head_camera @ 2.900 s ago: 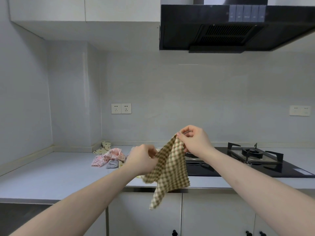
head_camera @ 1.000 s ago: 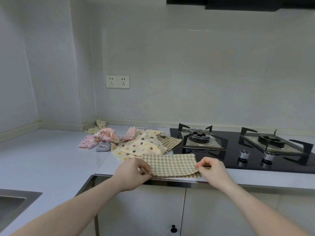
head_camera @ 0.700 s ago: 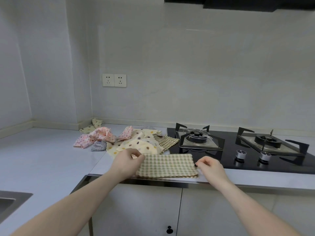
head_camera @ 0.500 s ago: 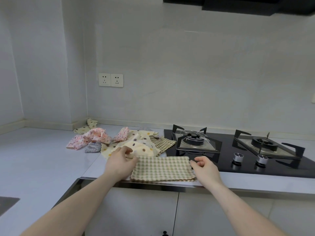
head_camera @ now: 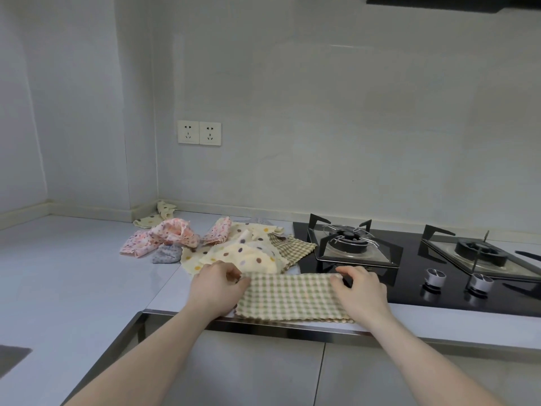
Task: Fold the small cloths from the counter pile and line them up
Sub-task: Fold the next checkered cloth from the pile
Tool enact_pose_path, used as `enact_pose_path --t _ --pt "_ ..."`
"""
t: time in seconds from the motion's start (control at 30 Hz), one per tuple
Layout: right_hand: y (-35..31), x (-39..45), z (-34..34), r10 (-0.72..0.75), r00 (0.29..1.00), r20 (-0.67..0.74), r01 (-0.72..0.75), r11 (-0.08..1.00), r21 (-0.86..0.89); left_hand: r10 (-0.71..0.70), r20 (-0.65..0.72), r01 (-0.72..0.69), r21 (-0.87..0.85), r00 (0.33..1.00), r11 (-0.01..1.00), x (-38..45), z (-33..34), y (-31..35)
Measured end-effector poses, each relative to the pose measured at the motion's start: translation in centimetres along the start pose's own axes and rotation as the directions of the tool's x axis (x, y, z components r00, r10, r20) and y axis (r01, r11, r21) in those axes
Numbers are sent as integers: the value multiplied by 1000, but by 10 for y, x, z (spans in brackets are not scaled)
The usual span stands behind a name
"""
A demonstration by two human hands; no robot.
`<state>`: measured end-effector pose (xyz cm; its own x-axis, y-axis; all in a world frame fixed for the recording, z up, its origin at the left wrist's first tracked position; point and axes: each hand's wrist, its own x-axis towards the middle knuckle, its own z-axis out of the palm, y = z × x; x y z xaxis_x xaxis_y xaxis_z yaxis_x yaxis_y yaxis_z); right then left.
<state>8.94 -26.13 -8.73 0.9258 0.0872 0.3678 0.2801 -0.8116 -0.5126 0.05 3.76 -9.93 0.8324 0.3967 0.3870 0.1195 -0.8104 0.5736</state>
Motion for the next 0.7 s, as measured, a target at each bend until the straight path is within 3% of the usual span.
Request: enact_pose_path --t 0.17,0.37,0.7 --pt "1 1 0 35 999 35 -37 998 57 -14 -2 14 -27 1000 1000 1 -1 -3" --pt "2 -5 -5 86 996 29 -91 938 335 -42 29 44 -60 999 997 -2 -1 -3" --pt "-47 2 -39 23 998 50 -46 855 516 -90 89 108 -224 992 969 -2 -6 4"
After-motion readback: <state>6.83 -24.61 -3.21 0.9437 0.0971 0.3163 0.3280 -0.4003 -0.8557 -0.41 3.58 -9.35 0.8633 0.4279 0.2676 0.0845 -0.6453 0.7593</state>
